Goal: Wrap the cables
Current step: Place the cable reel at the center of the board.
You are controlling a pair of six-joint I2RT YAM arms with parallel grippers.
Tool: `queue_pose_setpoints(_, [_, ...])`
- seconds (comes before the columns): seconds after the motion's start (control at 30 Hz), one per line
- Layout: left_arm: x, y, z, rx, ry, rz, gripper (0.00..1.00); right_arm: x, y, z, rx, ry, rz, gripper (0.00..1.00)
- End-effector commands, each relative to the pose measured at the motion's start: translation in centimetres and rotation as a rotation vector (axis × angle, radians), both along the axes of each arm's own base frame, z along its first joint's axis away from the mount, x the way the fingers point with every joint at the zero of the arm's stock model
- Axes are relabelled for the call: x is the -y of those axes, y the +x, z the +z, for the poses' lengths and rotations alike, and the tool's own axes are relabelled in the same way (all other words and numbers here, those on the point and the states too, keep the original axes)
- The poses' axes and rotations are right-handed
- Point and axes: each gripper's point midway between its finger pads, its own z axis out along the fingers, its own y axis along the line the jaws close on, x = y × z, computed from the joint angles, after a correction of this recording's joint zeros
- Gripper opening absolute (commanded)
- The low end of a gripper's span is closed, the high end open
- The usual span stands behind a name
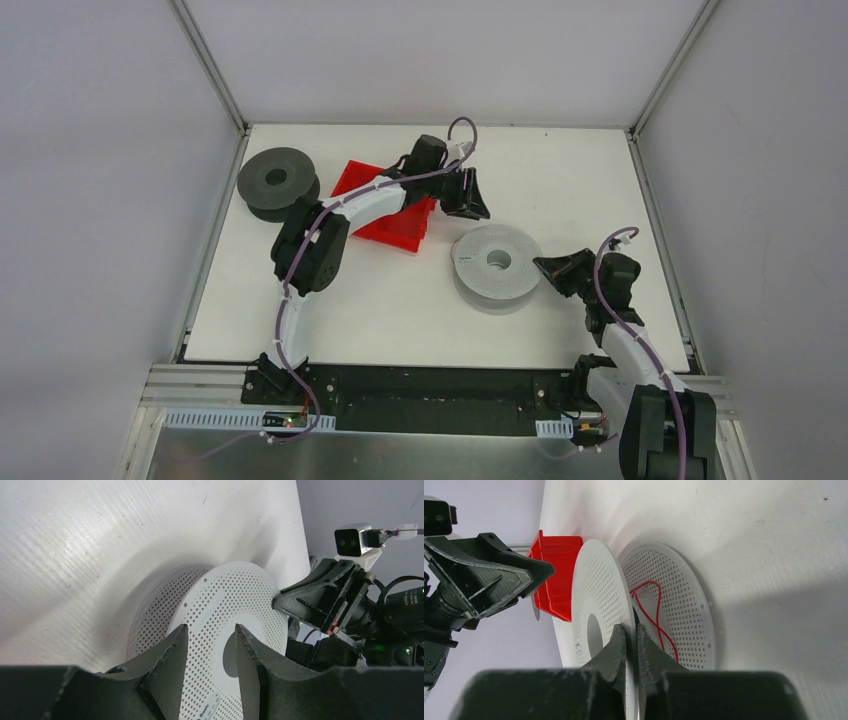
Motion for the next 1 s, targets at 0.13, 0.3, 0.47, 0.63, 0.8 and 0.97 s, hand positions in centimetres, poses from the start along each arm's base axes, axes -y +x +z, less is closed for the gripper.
queue_pose_setpoints(0.13, [-0.2,1.3,5.1,0.092,-0.036,-0.023,0.39,1.7,-1.3,-2.8,-0.122,-0.088,-0.079,0.00])
queue_pose_setpoints(0.3, [-1.9,0.7,6.8,0.165,0.037,-0.028,0.39,4.0,1.0,-0.5,-0.055,-0.163,-0.188,0.00])
queue_pose_setpoints(0.47, [-5.5,0.1,7.0,0.223,0.189,0.020,0.39,4.8,3.8,0.8,-0.045,-0.169,-0.219,0.00])
queue_pose_setpoints(0.63, [-9.5,-1.0,7.2,0.284,0.342,0.078,0.38,6.3,7.2,1.1,-0.047,-0.143,-0.273,0.00])
queue_pose_setpoints(0.8, [-13.1,-2.7,7.5,0.323,0.430,0.122,0.37,8.8,10.0,1.4,-0.048,-0.057,-0.370,0.00])
queue_pose_setpoints(0.97, [-16.4,-5.0,7.6,0.354,0.493,0.162,0.38,10.6,10.0,0.9,-0.043,-0.047,-0.470,0.00])
